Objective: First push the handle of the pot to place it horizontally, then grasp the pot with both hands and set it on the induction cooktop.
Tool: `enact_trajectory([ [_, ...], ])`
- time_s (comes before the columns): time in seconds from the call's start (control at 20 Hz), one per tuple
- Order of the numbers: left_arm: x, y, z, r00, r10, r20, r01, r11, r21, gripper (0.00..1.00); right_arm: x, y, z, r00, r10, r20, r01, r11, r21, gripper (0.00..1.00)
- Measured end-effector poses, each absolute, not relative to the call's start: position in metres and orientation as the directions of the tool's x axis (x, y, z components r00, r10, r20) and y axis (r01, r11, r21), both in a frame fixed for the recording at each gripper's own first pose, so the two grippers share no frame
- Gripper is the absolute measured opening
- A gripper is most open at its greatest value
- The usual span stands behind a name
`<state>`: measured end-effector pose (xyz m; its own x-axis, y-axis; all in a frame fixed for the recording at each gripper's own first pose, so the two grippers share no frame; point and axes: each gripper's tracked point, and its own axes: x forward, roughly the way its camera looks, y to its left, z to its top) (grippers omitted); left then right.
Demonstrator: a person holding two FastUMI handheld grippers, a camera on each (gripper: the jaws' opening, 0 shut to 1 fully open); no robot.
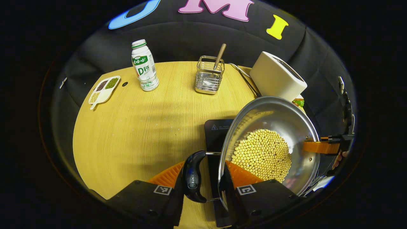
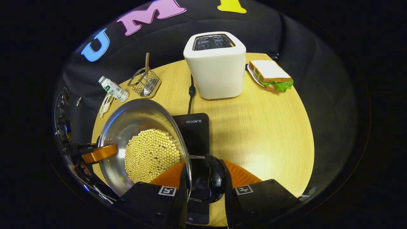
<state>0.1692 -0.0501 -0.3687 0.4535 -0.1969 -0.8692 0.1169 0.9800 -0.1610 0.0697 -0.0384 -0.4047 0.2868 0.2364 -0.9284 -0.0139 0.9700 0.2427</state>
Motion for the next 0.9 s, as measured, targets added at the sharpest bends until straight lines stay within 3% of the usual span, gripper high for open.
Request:
enact_trajectory([
  [0.2,0.169,-0.050,-0.369,0.450,-0.196,-0.871,0.116,0.980,-0.160,0.58,0.070,-0.039,-0.404,0.286,0.239,-0.928,-0.014,0.969,0.246,0.52],
  [0.5,0.167,-0.050,-0.371,0.431,-0.197,-0.881,0.133,0.979,-0.154,0.66,0.072,-0.038,-0.400,0.303,0.238,-0.923,-0.007,0.969,0.248,0.60],
  [0.55,0.166,-0.050,-0.370,0.432,-0.189,-0.882,0.140,0.980,-0.141,0.67,0.076,-0.035,-0.397,0.313,0.246,-0.917,-0.003,0.966,0.258,0.53],
  [0.6,0.166,-0.051,-0.369,0.436,-0.191,-0.879,0.148,0.979,-0.139,0.73,0.077,-0.031,-0.394,0.316,0.257,-0.913,-0.001,0.963,0.270,0.71],
  [0.65,0.167,-0.050,-0.366,0.445,-0.187,-0.876,0.151,0.980,-0.133,0.80,0.077,-0.029,-0.393,0.315,0.257,-0.914,0.001,0.962,0.272,0.80],
  [0.7,0.169,-0.050,-0.363,0.452,-0.183,-0.873,0.151,0.980,-0.127,0.91,0.076,-0.027,-0.393,0.311,0.263,-0.913,0.001,0.961,0.277,0.98],
  [0.75,0.168,-0.049,-0.363,0.457,-0.179,-0.871,0.150,0.981,-0.123,0.95,0.077,-0.027,-0.392,0.315,0.256,-0.914,-0.001,0.963,0.269,1.00],
  [0.9,0.167,-0.048,-0.359,0.474,-0.176,-0.863,0.140,0.982,-0.123,0.96,0.078,-0.029,-0.386,0.335,0.239,-0.911,-0.001,0.967,0.253,0.99],
])
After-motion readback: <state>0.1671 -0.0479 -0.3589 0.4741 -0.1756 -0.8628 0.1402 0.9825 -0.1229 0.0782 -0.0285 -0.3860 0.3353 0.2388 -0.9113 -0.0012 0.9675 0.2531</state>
